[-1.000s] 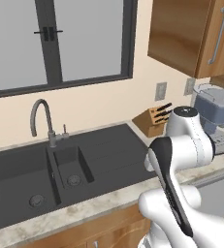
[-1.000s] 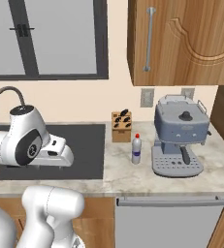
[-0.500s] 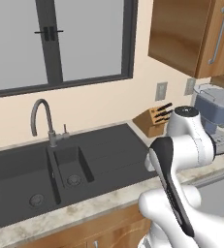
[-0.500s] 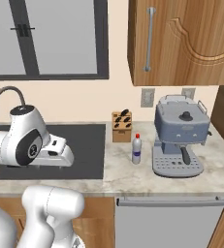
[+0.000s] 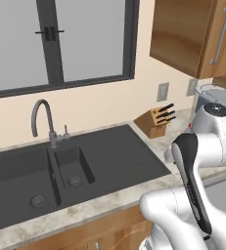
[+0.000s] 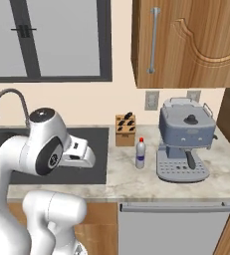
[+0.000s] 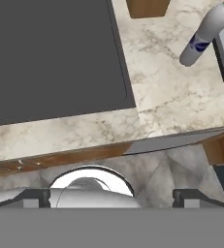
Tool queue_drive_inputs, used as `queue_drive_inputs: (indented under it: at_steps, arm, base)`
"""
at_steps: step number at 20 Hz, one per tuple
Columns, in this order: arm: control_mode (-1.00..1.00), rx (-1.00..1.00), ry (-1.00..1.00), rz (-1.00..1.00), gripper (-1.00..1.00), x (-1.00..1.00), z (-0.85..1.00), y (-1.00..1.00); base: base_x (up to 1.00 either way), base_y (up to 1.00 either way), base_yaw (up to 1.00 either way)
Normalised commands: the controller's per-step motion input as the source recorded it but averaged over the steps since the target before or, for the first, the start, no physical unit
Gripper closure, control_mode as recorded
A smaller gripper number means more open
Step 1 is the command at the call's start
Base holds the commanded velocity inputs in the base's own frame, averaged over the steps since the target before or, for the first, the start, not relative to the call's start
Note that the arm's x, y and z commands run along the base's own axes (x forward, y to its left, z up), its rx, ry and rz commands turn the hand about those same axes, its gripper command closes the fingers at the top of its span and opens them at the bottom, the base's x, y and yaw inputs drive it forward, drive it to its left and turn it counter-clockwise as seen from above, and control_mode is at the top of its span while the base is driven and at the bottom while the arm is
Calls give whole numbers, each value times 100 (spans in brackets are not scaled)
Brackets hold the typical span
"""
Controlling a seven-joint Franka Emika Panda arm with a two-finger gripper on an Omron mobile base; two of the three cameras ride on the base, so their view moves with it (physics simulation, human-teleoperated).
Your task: Take the bottled waters from the counter and place them in the freezer to freeze. Close the freezer door after placing the bottles.
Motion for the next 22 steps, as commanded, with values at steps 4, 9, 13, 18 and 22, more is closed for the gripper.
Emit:
queue_drive_inputs:
  at_steps: [4, 9, 13, 18, 22]
  arm:
    - [-100, 2, -20, -7, -100, 8, -11, -51]
    - [-100, 5, -33, -9, -100, 11, -26, -78]
    - [-100, 4, -56, 0, -100, 3, -42, -87]
    - [-100, 0, -41, 7, -100, 2, -61, -61]
    - [-100, -1, -41, 16, -100, 18, -44, -13]
  base:
    - [0, 0, 0]
    - [0, 0, 0]
    - [0, 0, 0]
    - [0, 0, 0]
    - [0, 0, 0]
